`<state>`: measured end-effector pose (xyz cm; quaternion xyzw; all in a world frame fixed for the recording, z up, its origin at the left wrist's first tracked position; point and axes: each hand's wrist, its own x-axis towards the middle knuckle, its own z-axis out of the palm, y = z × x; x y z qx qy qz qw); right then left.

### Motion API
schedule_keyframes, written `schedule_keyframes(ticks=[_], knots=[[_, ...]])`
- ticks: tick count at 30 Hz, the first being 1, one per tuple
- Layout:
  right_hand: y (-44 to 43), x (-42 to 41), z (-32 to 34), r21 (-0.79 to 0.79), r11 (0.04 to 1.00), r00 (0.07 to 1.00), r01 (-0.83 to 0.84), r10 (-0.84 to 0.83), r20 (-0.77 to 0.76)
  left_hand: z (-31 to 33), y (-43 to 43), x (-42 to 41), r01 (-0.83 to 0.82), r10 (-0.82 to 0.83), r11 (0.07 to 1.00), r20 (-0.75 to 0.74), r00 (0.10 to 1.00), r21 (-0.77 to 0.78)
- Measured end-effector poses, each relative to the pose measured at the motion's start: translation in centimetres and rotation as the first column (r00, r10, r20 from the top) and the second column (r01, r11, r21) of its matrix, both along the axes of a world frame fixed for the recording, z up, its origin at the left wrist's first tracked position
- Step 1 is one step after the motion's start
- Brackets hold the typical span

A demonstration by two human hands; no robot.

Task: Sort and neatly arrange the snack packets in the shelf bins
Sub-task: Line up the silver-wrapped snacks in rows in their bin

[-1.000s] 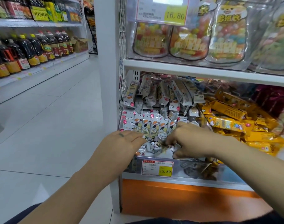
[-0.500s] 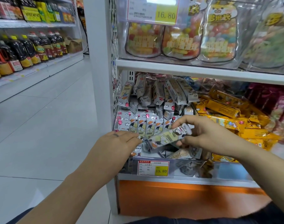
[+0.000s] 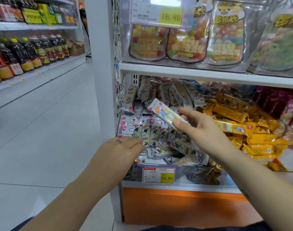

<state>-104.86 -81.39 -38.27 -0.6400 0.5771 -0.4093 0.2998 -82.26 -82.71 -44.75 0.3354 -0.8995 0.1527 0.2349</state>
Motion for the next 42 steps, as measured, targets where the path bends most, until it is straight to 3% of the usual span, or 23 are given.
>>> schedule_keyframes(ticks=[3,9,15,20,26,29,32,35,37,39,42], knots=[[-0.1,0.5,-0.3,0.061,0.995,0.989,-0.083,0.09,-0.114,0.1,0.1,-0.1,-0.005,0.005,1.0,-0.005,1.0,0.0],[-1.8,2.8,-0.9,0.097,0.994,0.961,-0.048,0.072,-0.266,0.2,0.3,0.0,-0.005,0.005,1.0,-0.016,1.0,0.009],[-2.9,4.9,-2.0,0.215,0.972,0.855,-0.094,0.19,-0.483,0.2,0.3,0.0,-0.019,0.019,0.999,-0.018,1.0,0.033],[-3.7,5.5,-2.2,0.144,0.986,0.835,-0.083,0.147,-0.53,0.1,0.3,0.1,-0.01,0.011,0.998,-0.012,1.0,0.064],[-4.2,6.1,-3.5,0.24,0.932,0.791,-0.271,0.358,-0.496,0.0,0.6,-0.4,-0.107,0.107,0.994,-0.017,0.994,0.023],[-4.0,5.8,-3.5,0.294,0.906,0.757,-0.306,0.418,-0.502,-0.3,0.6,-0.7,-0.117,0.12,0.991,0.031,0.992,-0.07],[-3.7,5.8,-3.2,0.342,0.885,0.714,-0.316,0.459,-0.528,-0.2,0.7,-0.9,-0.152,0.156,0.987,0.07,0.985,-0.054],[-3.3,4.9,-2.3,0.308,0.906,0.676,-0.289,0.421,-0.604,0.0,0.9,-1.0,-0.169,0.171,0.985,0.104,0.98,-0.031],[-3.1,3.4,-0.8,0.205,0.955,0.663,-0.213,0.296,-0.688,0.1,0.9,-0.9,-0.176,0.181,0.983,0.128,0.975,-0.054],[-2.6,1.6,0.6,0.125,0.983,0.598,-0.132,0.179,-0.781,0.1,0.8,-0.8,-0.192,0.194,0.981,0.157,0.968,-0.031],[-1.9,-0.4,1.7,0.166,0.985,0.352,-0.039,0.169,-0.921,0.3,1.0,-0.8,-0.223,0.22,0.975,0.17,0.961,-0.002]])
